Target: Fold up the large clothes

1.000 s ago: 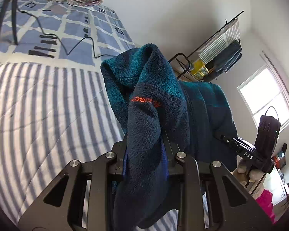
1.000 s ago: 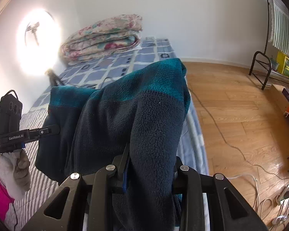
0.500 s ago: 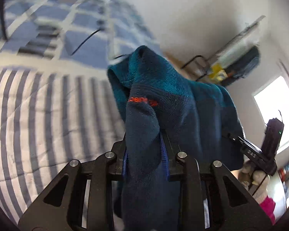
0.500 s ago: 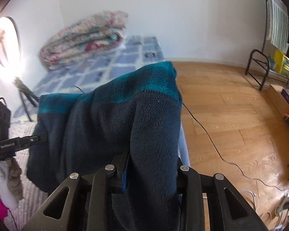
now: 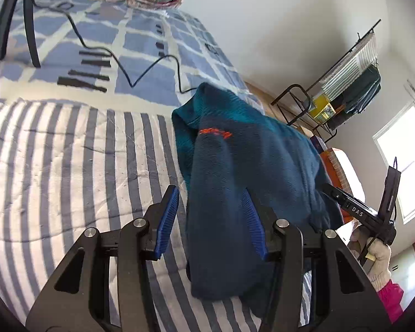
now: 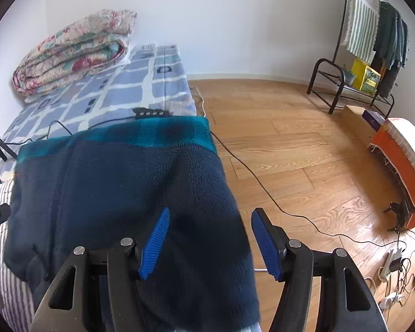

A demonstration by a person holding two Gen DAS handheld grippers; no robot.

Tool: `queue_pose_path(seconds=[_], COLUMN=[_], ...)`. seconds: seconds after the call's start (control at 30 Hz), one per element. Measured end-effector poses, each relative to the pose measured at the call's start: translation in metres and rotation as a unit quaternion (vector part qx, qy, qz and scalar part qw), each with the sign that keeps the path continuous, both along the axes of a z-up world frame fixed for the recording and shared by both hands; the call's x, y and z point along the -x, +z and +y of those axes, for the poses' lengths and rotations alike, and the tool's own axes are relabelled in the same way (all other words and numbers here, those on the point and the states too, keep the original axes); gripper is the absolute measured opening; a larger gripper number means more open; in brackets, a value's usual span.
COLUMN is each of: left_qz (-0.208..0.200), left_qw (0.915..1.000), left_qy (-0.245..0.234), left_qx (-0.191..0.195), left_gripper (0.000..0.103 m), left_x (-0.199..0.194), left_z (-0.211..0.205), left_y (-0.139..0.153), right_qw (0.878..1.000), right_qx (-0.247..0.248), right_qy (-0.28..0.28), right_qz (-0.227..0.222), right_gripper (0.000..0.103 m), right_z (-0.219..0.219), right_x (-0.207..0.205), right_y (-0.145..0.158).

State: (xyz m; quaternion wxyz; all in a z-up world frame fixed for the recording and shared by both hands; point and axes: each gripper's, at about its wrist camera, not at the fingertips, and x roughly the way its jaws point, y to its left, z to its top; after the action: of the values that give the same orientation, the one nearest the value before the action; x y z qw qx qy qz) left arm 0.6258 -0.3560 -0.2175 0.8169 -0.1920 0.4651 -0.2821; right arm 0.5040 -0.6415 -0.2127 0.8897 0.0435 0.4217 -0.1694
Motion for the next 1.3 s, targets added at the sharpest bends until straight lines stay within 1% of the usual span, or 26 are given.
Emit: queue_pose_path(seconds=[0.03, 0.13, 0.23, 0.37, 0.47, 0.53, 0.57, 0.63, 0.7, 0.83, 0.97, 1.07, 1.17, 1.3], left_qz=[-0.009, -0.037, -0.058, -0.095, -0.128, -0.144, -0.151, -0.176, -0.192, -0.223, -0.244, -0.253, -0.260, -0.269], left_qw=[1.0000, 0.9992, 0.9982, 0.9948, 0.9902, 0.9877, 0.9867, 0.9819, 0.9785, 0.9717, 0.9669, 0.9643, 0.9622, 0.9590], left_qy=[-0.001, -0.004, -0.003, -0.008, -0.010, -0.012, -0.013, -0.013, -0.013, -0.014, -0.013, -0.013, -0.014, -0.012], left_qx=[-0.002, -0.013, -0.015, -0.036, -0.055, -0.059, -0.060, -0.069, -0.074, -0.075, -0.074, -0.077, -0.081, -0.088], left_gripper=[0.051, 0.051, 0.051, 0.050, 0.050, 0.050, 0.050, 0.050, 0.050, 0.050, 0.050, 0.050, 0.050, 0.050], left_x=[0.005, 0.030, 0.055, 0.105, 0.149, 0.182, 0.194, 0.232, 0.264, 0.333, 0.390, 0.429, 0.463, 0.500], left_z=[0.003, 0.009, 0.017, 0.030, 0.041, 0.052, 0.055, 0.065, 0.075, 0.096, 0.118, 0.132, 0.141, 0.149], left_y=[0.007, 0.031, 0.058, 0.106, 0.148, 0.178, 0.189, 0.219, 0.241, 0.281, 0.303, 0.312, 0.313, 0.308], right_qw=[1.000, 1.000, 0.999, 0.998, 0.996, 0.995, 0.994, 0.992, 0.989, 0.984, 0.982, 0.980, 0.980, 0.980], right_qx=[0.001, 0.011, 0.013, 0.015, 0.012, 0.016, 0.017, 0.011, 0.007, 0.023, 0.031, 0.029, 0.030, 0.030], right_qy=[0.000, 0.001, 0.005, 0.018, 0.037, 0.045, 0.050, 0.061, 0.070, 0.090, 0.095, 0.096, 0.099, 0.092], right_qz=[-0.002, -0.011, -0.029, -0.056, -0.080, -0.087, -0.095, -0.113, -0.130, -0.150, -0.163, -0.170, -0.172, -0.172], right_gripper=[0.063, 0.063, 0.062, 0.060, 0.060, 0.059, 0.059, 0.059, 0.059, 0.059, 0.059, 0.059, 0.059, 0.061], right_z=[0.001, 0.010, 0.024, 0.051, 0.075, 0.091, 0.100, 0.116, 0.132, 0.165, 0.191, 0.206, 0.222, 0.239], right_x=[0.000, 0.018, 0.042, 0.079, 0.113, 0.134, 0.149, 0.177, 0.210, 0.272, 0.330, 0.365, 0.401, 0.437], right_y=[0.003, 0.017, 0.039, 0.078, 0.115, 0.137, 0.152, 0.178, 0.201, 0.237, 0.257, 0.263, 0.259, 0.244])
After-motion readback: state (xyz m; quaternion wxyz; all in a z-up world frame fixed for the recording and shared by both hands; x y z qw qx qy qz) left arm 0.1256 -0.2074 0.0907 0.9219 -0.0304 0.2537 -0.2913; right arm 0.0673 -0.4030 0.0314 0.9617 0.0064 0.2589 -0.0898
